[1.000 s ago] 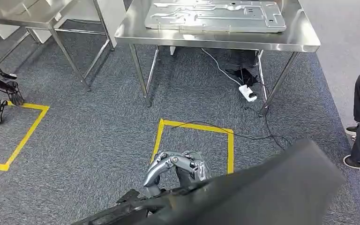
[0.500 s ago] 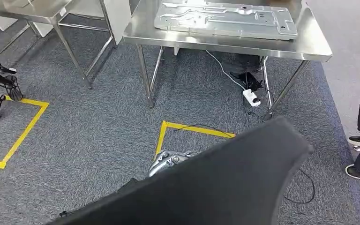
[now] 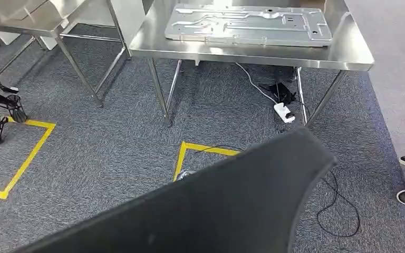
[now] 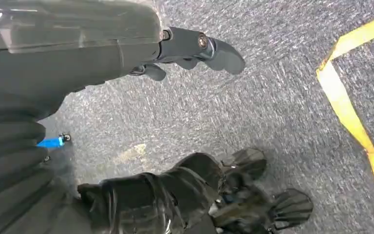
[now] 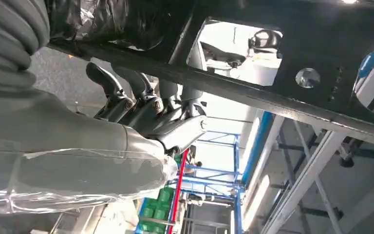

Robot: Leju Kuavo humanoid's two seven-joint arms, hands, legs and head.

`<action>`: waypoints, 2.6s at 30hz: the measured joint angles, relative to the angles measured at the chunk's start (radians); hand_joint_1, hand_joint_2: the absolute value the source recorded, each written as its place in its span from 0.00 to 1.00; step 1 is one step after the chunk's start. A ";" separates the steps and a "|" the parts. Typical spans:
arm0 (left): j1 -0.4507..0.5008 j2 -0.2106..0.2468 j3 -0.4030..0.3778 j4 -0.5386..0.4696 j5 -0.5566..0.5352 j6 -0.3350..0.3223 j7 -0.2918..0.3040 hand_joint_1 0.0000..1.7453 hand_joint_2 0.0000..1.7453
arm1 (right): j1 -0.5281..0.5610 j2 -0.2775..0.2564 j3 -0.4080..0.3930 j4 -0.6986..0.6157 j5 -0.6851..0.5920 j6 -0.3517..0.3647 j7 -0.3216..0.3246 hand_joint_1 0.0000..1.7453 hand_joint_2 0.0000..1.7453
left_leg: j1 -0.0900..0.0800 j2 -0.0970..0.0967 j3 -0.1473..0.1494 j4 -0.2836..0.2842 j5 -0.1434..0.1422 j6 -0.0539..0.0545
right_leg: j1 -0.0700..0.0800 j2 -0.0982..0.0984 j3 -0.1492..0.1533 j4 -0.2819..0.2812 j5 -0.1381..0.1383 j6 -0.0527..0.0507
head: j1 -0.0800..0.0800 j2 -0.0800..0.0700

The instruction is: Take the parts from the cabinet and place them on the table.

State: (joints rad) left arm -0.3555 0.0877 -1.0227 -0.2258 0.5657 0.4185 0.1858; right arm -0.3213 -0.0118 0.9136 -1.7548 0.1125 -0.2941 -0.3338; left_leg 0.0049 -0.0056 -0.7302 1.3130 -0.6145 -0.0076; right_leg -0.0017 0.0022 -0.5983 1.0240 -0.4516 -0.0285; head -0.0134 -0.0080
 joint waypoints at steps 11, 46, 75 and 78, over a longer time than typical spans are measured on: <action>-0.011 0.000 -0.018 0.000 -0.010 -0.007 0.003 0.00 1.00 | -0.005 -0.002 0.000 0.001 0.000 0.005 0.002 0.92 1.00 | -0.007 0.002 0.129 -0.297 0.165 0.056 | -0.001 0.001 0.017 0.097 -0.073 0.049 | 0.016 0.000; -0.031 0.000 -0.024 0.000 -0.011 -0.023 0.002 0.00 1.00 | -0.003 -0.006 -0.005 0.002 -0.092 0.037 -0.019 0.92 1.00 | 0.000 0.026 0.142 -0.289 0.142 0.050 | -0.004 0.008 -0.153 0.296 -0.118 0.058 | 0.045 0.000; -0.035 0.008 -0.042 0.000 -0.012 -0.021 0.003 0.00 1.00 | 0.005 -0.005 -0.013 -0.005 -0.044 -0.015 0.005 0.92 1.00 | -0.002 0.013 0.137 -0.306 0.165 0.049 | -0.003 0.010 -0.112 0.295 -0.160 0.056 | 0.058 0.000; -0.028 0.006 -0.042 0.000 -0.012 -0.022 0.003 0.00 1.00 | 0.006 -0.006 -0.013 -0.005 -0.044 -0.015 0.006 0.92 1.00 | -0.001 0.012 0.160 -0.303 0.147 0.046 | -0.009 0.007 -0.116 0.225 -0.062 0.058 | 0.058 0.000</action>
State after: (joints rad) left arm -0.3836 0.0938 -1.0643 -0.2255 0.5535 0.3967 0.1884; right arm -0.3156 -0.0179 0.9003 -1.7597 0.0687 -0.3090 -0.3273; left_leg 0.0042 0.0066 -0.5704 1.0100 -0.4674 0.0379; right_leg -0.0109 0.0097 -0.7140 1.2495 -0.5133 0.0300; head 0.0446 -0.0080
